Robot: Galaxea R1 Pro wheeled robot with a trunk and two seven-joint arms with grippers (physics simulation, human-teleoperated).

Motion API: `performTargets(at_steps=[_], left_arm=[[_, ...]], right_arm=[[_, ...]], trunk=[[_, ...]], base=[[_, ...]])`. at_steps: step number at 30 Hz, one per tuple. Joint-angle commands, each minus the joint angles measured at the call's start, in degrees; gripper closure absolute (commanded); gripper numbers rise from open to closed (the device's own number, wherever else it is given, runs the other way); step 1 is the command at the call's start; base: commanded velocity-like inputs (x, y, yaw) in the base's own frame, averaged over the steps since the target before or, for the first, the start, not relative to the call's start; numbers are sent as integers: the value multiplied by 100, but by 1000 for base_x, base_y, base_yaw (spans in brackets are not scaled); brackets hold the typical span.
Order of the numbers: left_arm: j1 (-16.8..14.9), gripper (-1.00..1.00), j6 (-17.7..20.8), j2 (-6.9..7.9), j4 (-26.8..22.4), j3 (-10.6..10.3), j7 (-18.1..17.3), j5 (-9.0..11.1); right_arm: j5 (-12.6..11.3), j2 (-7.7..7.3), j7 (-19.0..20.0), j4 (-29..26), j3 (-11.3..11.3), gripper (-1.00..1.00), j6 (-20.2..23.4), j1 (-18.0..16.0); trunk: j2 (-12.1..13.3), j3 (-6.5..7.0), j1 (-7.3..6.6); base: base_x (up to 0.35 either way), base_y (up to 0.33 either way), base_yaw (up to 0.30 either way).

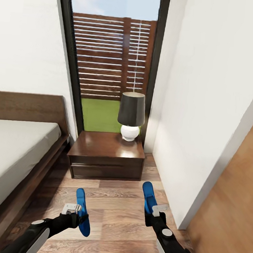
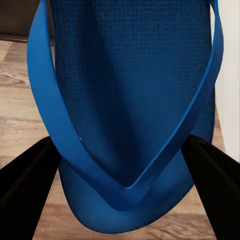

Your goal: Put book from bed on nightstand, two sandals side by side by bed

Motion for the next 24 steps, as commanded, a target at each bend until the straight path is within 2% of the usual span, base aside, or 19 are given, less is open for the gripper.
performTargets(at_steps=[1, 15, 19, 22, 24], left_arm=[[-4, 100, 36, 1, -4, -12, 8, 56], [-4, 100, 40, -13, 31, -20, -12, 69], [-4, 100, 40, -5, 38, -15, -31, 71], [-4, 100, 36, 3, 222, -14, -38, 69], [-4, 100, -153, 4, 665, -13, -42, 58]], right_arm=[[-5, -3, -39, 4, 28, 100, -12, -3], [-9, -3, -39, 50, 26, 100, -11, -3], [-9, -13, -39, 357, 14, 100, -12, -3], [-9, -18, -42, 474, 11, 100, -12, -3], [-9, -14, -43, 518, 12, 100, -12, -2]], trunk=[[-2, -5, -1], [-2, -5, -1], [38, 13, -23], [158, 67, -89], [238, 103, -133]], base=[[0, 0, 142], [0, 0, 18], [0, 0, 28], [0, 0, 92], [0, 0, 108]])
